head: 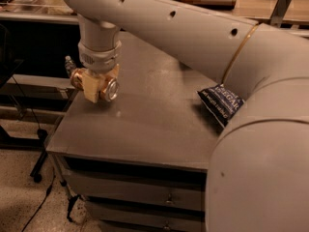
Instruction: Place orange can upright
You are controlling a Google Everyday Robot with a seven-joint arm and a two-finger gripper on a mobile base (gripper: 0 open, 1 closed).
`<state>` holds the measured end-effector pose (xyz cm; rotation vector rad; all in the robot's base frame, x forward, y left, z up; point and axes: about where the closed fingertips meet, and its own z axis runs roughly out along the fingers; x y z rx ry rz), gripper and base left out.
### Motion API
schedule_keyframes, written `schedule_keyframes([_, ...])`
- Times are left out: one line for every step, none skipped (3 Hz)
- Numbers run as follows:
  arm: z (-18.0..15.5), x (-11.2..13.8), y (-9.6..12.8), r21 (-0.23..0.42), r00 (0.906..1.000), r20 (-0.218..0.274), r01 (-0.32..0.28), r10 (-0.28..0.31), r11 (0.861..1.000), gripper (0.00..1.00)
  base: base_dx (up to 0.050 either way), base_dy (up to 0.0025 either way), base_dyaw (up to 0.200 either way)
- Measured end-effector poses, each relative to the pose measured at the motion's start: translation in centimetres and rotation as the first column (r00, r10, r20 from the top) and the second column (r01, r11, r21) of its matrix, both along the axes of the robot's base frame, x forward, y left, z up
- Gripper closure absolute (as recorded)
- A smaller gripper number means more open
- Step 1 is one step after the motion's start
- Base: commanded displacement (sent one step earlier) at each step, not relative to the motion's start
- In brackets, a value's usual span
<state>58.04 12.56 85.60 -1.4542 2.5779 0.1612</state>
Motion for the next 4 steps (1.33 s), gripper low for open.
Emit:
schedule_keyframes([2.8,0.5,-1.3,0.104,0.998,0.056,-0.033,0.027,0.994,1.0,0.0,0.0,0.0])
schedule_keyframes([5.3,0.5,-2.2,0.266,0.9897,0.128,-0.096,0.063,0.959,1.0,0.0,0.0,0.0])
schedule_keyframes([6.9,-0.1,-2.1,0.435,0.9797,0.19,-0.143,0.065,0.889,1.0,0.0,0.0,0.0])
schedule_keyframes([7.7,-0.8,-1.4,0.572,0.9756,0.218,-0.149,0.026,0.806,1.0,0.0,0.0,0.0])
